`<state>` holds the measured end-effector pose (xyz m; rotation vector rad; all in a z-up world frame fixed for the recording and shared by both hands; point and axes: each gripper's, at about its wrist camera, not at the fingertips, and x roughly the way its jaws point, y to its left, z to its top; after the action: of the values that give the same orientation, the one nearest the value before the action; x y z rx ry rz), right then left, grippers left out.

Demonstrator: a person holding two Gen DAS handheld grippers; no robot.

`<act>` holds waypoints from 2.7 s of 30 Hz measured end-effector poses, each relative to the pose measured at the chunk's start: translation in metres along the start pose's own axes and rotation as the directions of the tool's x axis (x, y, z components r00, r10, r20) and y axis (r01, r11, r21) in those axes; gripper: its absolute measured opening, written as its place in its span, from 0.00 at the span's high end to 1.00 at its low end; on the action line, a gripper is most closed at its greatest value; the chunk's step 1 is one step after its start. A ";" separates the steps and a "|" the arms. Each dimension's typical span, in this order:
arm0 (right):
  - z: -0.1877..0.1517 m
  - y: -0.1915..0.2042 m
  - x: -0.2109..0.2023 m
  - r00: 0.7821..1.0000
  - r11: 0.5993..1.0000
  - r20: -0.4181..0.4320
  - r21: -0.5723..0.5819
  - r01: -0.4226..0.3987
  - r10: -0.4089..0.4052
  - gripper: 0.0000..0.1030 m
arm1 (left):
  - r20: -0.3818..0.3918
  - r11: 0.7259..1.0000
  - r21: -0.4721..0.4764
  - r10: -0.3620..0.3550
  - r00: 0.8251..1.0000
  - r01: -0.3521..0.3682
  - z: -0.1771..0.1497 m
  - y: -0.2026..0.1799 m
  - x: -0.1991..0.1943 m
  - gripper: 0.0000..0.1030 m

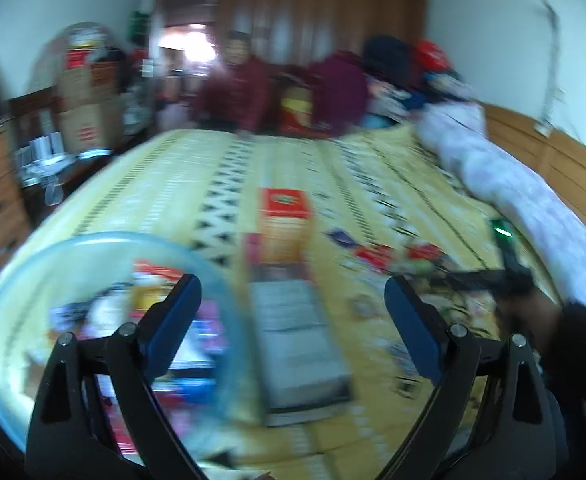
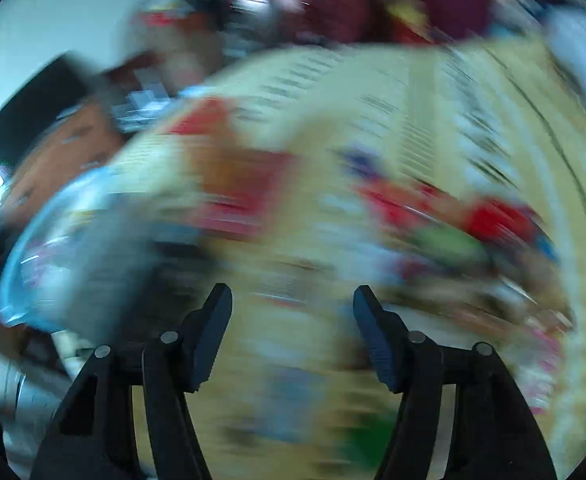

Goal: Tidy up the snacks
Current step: 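Open both grippers to drop the packets into the glass bowl, then move both grippers back over the snack pile on the bed, then grasp a black wrapped bar with the right gripper while left grasps a clear orange-snack packet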

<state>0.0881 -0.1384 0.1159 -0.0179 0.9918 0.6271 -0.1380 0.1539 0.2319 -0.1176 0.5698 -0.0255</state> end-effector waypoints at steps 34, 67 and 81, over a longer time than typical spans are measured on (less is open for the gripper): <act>-0.070 -0.056 -0.053 0.997 0.987 -0.057 -0.153 -0.053 0.045 0.17 | -0.253 0.980 0.011 -0.191 0.949 0.200 -0.035 -0.112 0.050 0.09; -0.148 -0.177 -0.096 0.986 0.956 -0.009 0.247 0.161 -0.164 0.69 | -0.484 0.872 0.001 -0.428 0.763 0.490 -0.084 -0.255 0.186 0.30; -0.178 -0.185 -0.074 0.986 0.954 -0.042 0.249 0.170 -0.164 0.70 | -0.549 0.901 0.137 -0.276 0.789 0.410 -0.100 -0.307 0.266 0.55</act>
<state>0.0146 -0.3784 0.0255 0.1150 1.0720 0.3434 0.0342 -0.1762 0.0421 0.0381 1.0786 -0.5051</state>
